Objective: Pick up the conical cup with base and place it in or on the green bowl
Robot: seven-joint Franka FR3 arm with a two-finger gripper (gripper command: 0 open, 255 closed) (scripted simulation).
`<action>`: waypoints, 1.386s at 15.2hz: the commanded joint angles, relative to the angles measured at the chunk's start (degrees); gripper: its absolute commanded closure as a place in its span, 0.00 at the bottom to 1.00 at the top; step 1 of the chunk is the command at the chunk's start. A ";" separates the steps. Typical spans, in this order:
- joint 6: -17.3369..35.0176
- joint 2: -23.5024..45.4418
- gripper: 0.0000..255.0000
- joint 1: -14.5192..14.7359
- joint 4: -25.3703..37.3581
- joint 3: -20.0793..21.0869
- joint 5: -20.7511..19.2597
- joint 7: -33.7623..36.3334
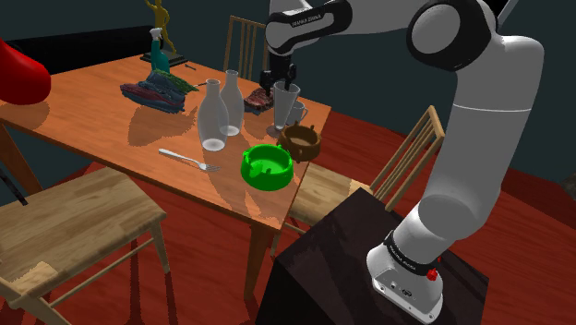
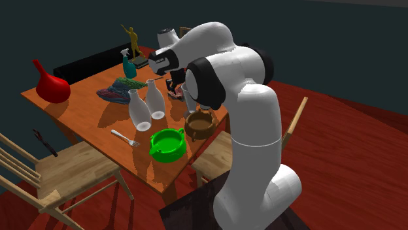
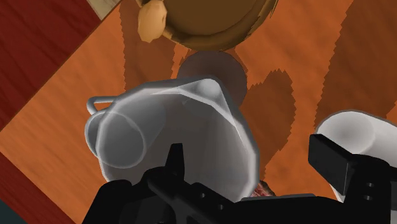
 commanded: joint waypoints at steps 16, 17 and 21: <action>0.20 0.11 1.00 -0.03 -0.05 -0.02 -0.01 0.00; -0.46 -0.10 1.00 -0.02 0.41 0.00 0.05 -0.13; -3.18 -0.82 1.00 0.00 2.45 0.07 0.31 -0.67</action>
